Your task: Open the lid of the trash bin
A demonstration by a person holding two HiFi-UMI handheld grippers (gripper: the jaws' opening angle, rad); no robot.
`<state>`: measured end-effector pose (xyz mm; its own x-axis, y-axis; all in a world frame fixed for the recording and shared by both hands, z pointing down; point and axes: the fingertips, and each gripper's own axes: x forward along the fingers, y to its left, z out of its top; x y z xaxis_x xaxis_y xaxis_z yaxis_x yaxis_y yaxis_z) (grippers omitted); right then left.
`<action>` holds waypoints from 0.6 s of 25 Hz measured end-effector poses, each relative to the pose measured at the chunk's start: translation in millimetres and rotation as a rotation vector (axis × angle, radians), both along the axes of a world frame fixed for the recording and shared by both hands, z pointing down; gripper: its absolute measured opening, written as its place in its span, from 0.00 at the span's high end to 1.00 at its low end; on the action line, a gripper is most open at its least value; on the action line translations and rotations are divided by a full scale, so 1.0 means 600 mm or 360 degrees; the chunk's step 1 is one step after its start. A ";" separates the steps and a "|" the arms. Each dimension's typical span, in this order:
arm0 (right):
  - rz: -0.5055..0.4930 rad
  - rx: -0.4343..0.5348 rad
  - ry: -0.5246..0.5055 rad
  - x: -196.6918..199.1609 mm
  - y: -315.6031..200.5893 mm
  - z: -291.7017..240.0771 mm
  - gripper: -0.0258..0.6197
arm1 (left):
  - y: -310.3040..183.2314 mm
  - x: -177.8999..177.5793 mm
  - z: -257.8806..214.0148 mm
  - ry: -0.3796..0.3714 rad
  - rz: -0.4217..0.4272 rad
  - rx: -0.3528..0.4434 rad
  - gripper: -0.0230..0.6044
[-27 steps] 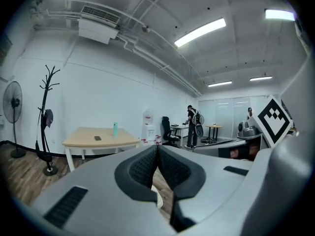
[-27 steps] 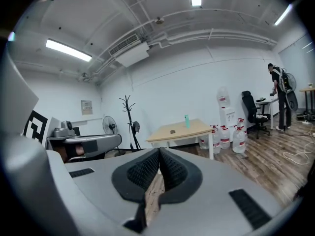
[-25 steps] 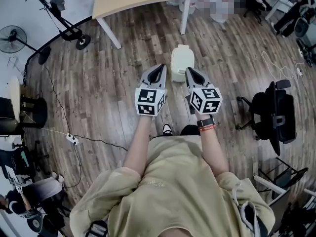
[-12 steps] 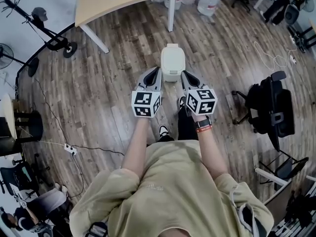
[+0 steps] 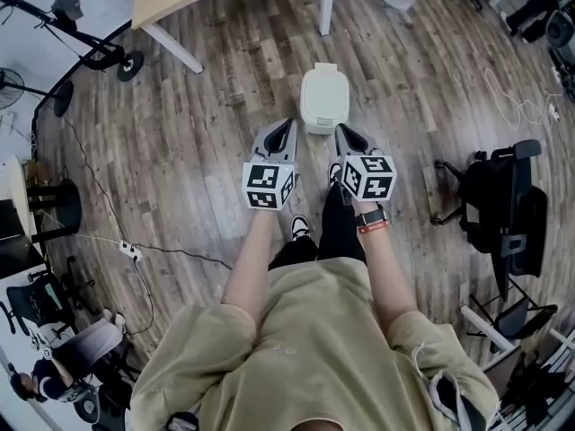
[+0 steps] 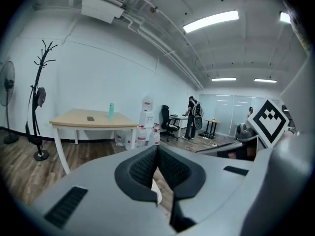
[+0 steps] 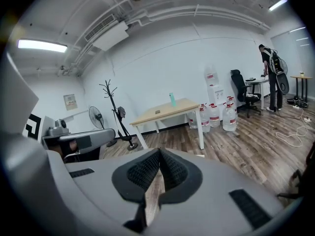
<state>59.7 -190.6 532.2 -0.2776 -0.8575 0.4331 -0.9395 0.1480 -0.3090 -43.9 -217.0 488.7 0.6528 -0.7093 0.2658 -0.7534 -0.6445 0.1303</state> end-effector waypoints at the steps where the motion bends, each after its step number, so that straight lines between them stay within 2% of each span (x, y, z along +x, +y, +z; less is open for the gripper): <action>1: -0.0008 -0.0018 0.0007 0.004 -0.010 0.015 0.94 | -0.007 0.007 0.017 -0.0021 0.0002 -0.0012 0.93; 6: -0.0039 -0.0140 0.0004 0.015 -0.067 0.095 0.95 | -0.051 0.039 0.097 -0.0043 0.0023 -0.0078 0.93; 15: -0.0137 -0.0241 0.0063 0.024 -0.151 0.212 0.96 | -0.130 0.063 0.214 -0.0048 0.0055 -0.0182 0.93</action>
<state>73.9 -281.2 659.5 -0.3274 -0.7554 0.5676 -0.9372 0.1833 -0.2967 -6.2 -295.0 617.0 0.6666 -0.6508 0.3636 -0.7359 -0.6522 0.1817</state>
